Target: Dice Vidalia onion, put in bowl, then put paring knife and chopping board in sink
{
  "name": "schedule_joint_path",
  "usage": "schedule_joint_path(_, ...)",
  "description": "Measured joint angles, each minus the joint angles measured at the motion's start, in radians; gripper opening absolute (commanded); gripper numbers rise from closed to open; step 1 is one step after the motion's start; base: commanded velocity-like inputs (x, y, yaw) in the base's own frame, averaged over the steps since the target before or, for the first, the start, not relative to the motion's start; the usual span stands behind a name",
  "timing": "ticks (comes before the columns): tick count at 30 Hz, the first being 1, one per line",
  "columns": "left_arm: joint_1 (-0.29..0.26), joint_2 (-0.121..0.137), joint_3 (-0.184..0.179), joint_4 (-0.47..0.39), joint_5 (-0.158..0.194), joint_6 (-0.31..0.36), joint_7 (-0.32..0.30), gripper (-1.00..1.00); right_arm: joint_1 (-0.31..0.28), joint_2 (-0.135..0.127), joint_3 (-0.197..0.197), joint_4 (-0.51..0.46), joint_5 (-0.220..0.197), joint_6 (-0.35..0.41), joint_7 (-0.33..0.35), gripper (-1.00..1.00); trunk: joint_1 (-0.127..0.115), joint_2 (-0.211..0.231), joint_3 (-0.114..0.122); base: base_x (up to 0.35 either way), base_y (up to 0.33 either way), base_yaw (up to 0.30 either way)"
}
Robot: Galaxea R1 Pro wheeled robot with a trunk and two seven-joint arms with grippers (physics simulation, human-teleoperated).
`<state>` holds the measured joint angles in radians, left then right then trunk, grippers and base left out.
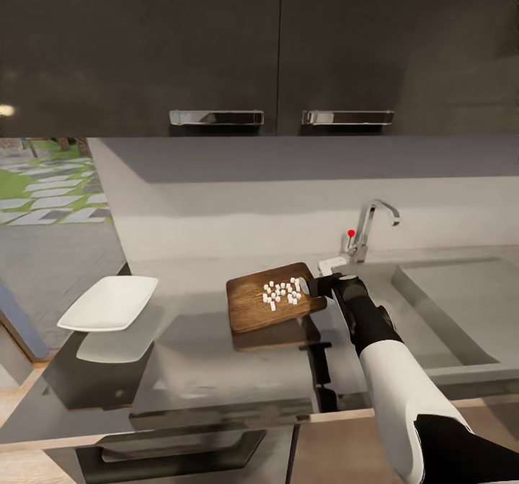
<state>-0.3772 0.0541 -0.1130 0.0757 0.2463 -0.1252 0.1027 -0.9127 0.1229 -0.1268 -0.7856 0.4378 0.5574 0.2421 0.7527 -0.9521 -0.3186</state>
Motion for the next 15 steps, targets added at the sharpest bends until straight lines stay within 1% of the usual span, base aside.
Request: schedule_joint_path(15,0.0,0.0,0.0,0.0,0.0,0.0,0.0,1.0,0.0,0.0,0.0,0.0,0.0,0.0,0.0,-1.0,0.0,0.0,0.024,0.0,0.0,0.0)
